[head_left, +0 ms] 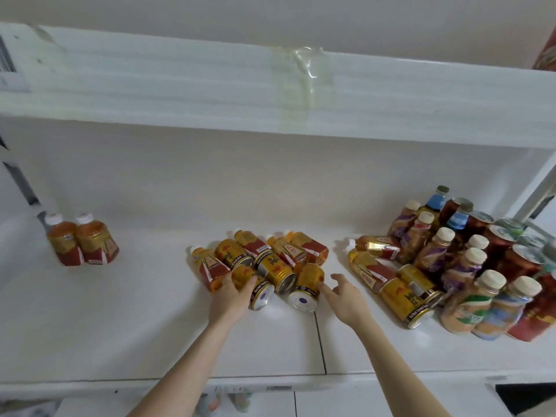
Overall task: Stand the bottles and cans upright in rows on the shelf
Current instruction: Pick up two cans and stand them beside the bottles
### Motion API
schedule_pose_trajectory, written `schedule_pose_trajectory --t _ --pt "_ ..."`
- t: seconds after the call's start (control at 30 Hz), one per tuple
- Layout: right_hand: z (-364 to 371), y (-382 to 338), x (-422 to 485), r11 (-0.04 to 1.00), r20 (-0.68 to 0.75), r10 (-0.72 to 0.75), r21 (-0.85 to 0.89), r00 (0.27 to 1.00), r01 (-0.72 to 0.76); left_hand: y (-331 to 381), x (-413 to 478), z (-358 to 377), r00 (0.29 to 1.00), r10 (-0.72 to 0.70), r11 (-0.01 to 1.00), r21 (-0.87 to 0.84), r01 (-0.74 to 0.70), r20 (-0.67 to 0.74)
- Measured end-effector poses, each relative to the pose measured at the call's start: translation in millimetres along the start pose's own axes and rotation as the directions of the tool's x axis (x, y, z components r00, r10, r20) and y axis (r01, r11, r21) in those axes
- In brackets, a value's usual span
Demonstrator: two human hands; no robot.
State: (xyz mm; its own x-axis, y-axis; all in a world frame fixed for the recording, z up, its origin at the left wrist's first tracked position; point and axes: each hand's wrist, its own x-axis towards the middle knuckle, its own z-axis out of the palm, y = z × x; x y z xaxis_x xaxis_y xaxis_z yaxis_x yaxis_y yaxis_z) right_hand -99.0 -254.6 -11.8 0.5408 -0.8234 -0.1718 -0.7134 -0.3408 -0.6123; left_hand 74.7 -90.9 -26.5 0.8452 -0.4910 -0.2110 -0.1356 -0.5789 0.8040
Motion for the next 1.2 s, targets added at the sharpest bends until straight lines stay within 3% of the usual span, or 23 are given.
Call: schedule_pose_trajectory --t 0.2,0.4,0.6,0.7,0.8,0.97,1.2 --pt "8 -16 35 0.988 0.213 0.092 0.104 0.973 -0.116 10 20 22 0.983 -0.167 0.982 -0.104 0.16 -0.07" --pt "19 -18 48 0.959 0.16 0.11 0.242 0.981 -0.147 -1 26 25 0.98 -0.192 0.938 -0.305 0.166 -0.057" --pt "17 -4 17 0.923 -0.022 -0.08 0.376 0.997 0.082 -1 -7 19 0.998 -0.005 0.927 -0.375 -0.018 -0.061" --pt "21 6 -3 0.869 -0.088 -0.198 0.445 0.976 0.216 -9 -19 19 0.996 0.094 0.948 -0.307 -0.089 0.002" --pt "32 13 -14 0.881 -0.123 -0.244 0.386 0.962 0.273 -15 -27 22 0.971 0.237 0.961 -0.146 -0.235 -0.003" --pt "39 16 -22 0.889 -0.153 -0.239 0.364 0.959 0.28 -13 -36 23 0.929 0.37 0.929 0.017 -0.37 -0.022" --pt "41 2 -45 0.889 -0.108 -0.213 0.391 0.971 0.239 -30 -35 10 0.927 0.374 0.927 -0.04 -0.373 0.023"
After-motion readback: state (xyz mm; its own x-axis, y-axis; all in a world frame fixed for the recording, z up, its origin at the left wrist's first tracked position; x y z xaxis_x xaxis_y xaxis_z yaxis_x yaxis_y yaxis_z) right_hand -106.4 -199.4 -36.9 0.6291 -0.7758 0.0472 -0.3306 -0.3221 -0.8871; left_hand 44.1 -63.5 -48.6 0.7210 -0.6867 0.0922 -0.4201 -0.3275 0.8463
